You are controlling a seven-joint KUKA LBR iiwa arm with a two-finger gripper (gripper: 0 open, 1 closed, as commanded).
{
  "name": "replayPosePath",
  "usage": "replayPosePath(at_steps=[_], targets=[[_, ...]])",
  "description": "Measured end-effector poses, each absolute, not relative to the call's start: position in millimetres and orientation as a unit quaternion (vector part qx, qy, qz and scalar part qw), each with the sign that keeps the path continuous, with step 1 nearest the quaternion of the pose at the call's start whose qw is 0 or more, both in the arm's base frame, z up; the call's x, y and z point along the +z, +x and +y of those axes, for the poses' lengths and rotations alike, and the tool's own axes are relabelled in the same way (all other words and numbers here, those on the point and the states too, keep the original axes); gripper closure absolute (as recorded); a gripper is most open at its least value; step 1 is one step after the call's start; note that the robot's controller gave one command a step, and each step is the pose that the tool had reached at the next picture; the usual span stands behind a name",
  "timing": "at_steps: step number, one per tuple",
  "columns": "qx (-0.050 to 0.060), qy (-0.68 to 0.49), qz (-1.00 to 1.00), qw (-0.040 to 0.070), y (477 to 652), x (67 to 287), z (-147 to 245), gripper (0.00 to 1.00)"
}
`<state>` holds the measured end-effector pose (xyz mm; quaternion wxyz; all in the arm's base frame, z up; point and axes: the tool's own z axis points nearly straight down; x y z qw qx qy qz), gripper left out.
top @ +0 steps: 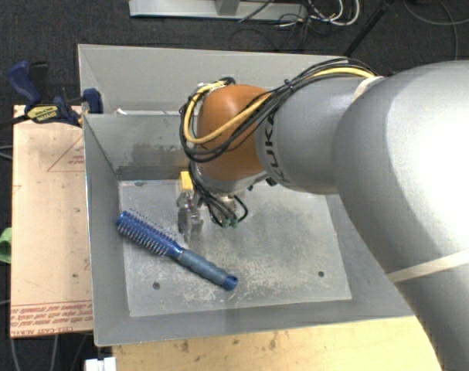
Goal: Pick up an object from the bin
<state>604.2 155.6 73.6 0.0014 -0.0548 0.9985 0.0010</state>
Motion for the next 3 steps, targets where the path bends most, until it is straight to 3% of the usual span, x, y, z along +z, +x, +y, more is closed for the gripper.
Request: replayPosePath(at_steps=[1, 2, 3], targets=[[0.001, -0.055, 0.998, 0.001, 604.2, 74, 156, 0.0], [0.002, -0.113, 0.994, 0.0, 549.3, 80, 226, 0.0], [0.001, 0.062, 0.998, 0.001, 489.2, 162, 206, 0.0]])
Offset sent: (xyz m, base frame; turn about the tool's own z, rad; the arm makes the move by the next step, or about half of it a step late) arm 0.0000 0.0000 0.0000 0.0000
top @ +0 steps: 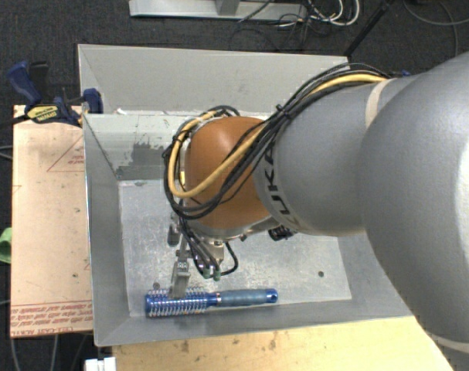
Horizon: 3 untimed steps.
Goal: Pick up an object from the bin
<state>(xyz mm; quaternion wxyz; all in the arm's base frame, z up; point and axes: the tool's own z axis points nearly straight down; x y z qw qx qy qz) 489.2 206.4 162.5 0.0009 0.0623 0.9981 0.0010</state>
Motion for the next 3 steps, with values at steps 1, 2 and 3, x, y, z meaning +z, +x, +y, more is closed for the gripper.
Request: replayPosePath(at_steps=[1, 2, 3], targets=[[0.0, 0.129, 0.992, 0.0, 484.8, 67, 194, 0.0], [0.0, 0.13, 0.992, -0.001, 485.0, 69, 194, 1.0], [0.002, 0.152, 0.988, 0.004, 512.0, 187, 173, 1.0]])
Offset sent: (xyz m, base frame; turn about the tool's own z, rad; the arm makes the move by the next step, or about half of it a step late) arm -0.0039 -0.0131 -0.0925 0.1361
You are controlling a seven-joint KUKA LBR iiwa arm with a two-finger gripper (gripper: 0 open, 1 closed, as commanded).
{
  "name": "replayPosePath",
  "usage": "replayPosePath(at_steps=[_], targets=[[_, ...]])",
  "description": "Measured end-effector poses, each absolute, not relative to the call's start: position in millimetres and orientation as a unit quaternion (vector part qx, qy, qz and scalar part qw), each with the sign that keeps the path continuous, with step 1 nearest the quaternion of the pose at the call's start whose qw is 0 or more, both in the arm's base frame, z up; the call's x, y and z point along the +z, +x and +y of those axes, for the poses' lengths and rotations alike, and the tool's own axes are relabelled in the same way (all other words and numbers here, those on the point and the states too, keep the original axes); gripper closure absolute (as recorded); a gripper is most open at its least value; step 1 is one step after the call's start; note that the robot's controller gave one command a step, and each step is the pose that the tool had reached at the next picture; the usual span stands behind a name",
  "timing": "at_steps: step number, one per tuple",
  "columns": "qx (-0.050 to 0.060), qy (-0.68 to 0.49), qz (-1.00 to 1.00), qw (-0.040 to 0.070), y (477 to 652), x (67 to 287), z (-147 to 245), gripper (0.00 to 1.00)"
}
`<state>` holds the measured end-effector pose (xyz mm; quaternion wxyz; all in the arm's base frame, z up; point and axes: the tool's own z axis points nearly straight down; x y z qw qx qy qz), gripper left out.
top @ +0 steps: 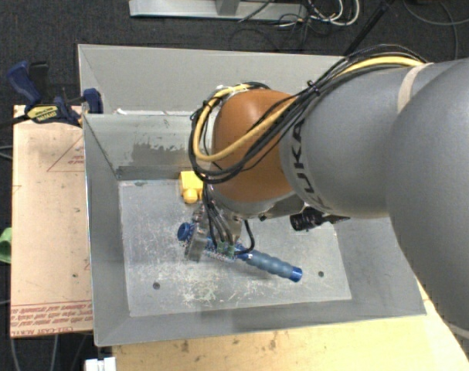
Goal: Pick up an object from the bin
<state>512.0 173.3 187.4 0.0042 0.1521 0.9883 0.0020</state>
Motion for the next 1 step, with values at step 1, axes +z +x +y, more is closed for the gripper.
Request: replayPosePath(at_steps=[1], targets=[[0.002, 0.123, 0.992, 0.004, 501.1, 308.7, 177.6, 1.0]])
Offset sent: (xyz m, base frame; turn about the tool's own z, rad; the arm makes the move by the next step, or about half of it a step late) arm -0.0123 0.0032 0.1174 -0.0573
